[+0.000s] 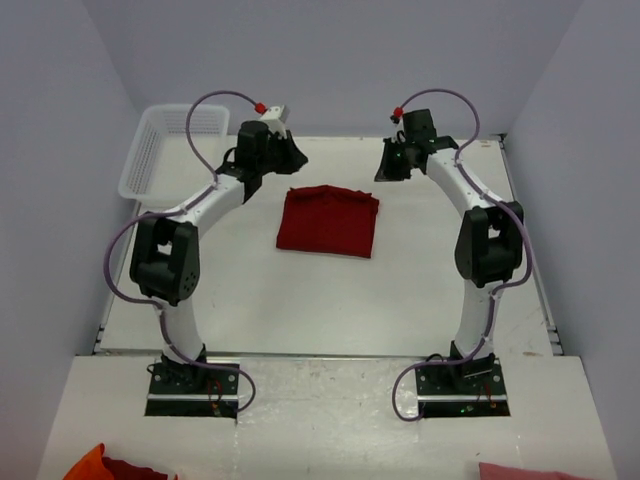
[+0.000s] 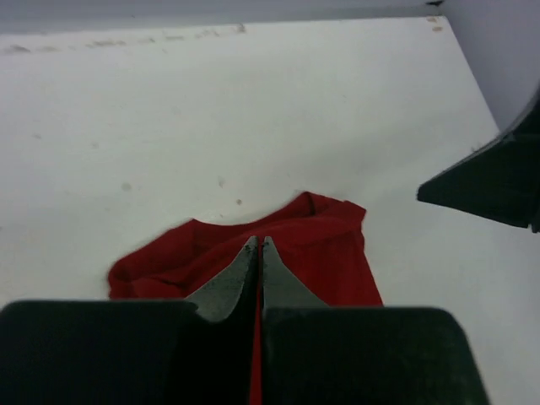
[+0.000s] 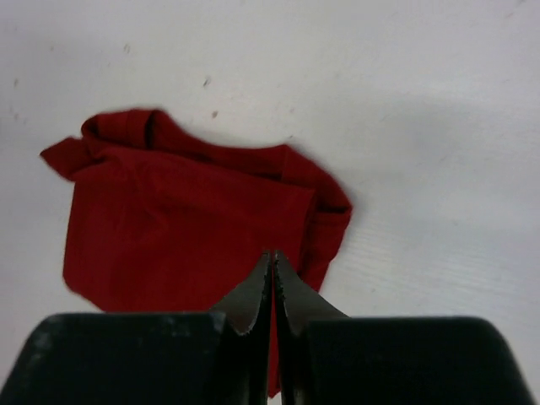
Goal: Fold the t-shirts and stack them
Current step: Fold the long partially folded tshirt into a neat square
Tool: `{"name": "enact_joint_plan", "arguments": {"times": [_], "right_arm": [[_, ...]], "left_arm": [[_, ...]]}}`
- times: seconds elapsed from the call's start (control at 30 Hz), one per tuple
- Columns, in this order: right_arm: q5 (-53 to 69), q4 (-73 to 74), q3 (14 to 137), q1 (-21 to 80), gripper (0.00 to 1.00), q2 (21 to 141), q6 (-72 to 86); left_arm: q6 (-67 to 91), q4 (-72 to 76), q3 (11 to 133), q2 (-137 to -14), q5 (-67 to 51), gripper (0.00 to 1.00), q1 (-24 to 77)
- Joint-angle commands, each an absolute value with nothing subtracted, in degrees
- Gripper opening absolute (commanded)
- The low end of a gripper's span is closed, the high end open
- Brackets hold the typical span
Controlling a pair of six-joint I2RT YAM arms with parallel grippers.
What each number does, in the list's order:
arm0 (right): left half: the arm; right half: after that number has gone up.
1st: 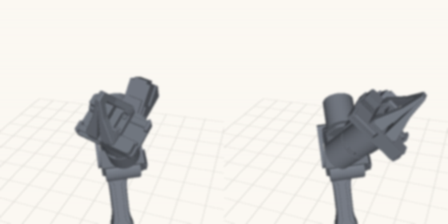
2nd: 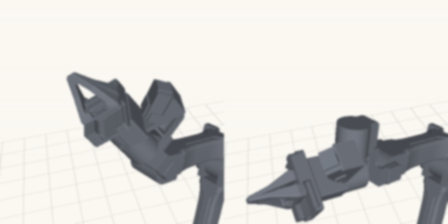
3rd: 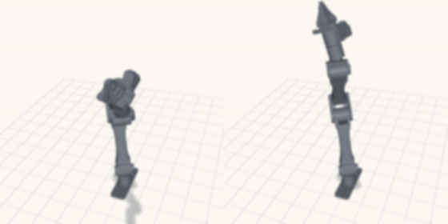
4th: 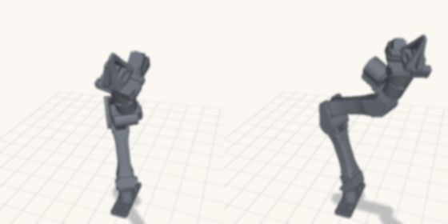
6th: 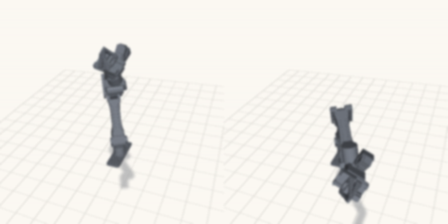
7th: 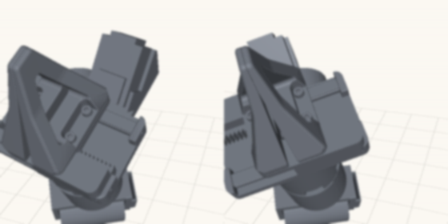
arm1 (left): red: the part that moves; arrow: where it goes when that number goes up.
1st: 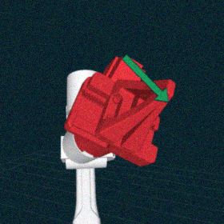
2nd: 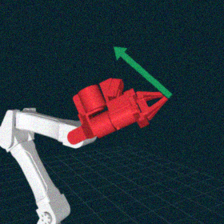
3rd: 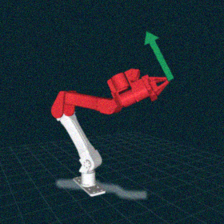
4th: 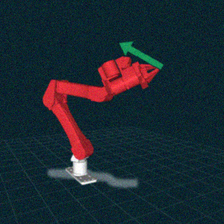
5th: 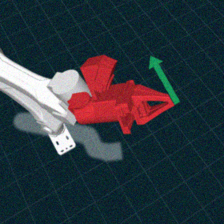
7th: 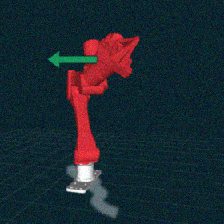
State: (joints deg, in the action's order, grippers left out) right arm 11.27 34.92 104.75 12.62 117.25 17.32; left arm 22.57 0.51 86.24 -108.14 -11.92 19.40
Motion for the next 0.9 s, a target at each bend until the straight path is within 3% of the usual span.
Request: {"name": "enact_joint_plan", "arguments": {"times": [0.0,0.07,0.17,0.33,0.87], "right_arm": [[26.2,36.8,102.9,12.9,0.0,118.7,20.8],[32.2,35.7,104.1,13.1,0.0,120.9,22.8],[37.2,37.3,105.8,13.4,0.0,123.5,23.7],[32.2,41.9,110.3,14.3,0.0,128.9,22.2],[22.6,38.0,100.1,16.6,0.0,126.3,22.4]], "left_arm": [[30.4,6.7,80.9,-112.9,-29.9,0.0,19.7],[33.7,10.8,79.8,-117.6,-38.5,0.0,20.1],[34.5,11.7,80.7,-122.1,-39.6,0.0,21.1],[34.7,11.7,79.7,-123.0,-37.7,0.0,22.6],[34.2,9.6,62.9,-116.4,-28.0,0.0,27.6]]}}
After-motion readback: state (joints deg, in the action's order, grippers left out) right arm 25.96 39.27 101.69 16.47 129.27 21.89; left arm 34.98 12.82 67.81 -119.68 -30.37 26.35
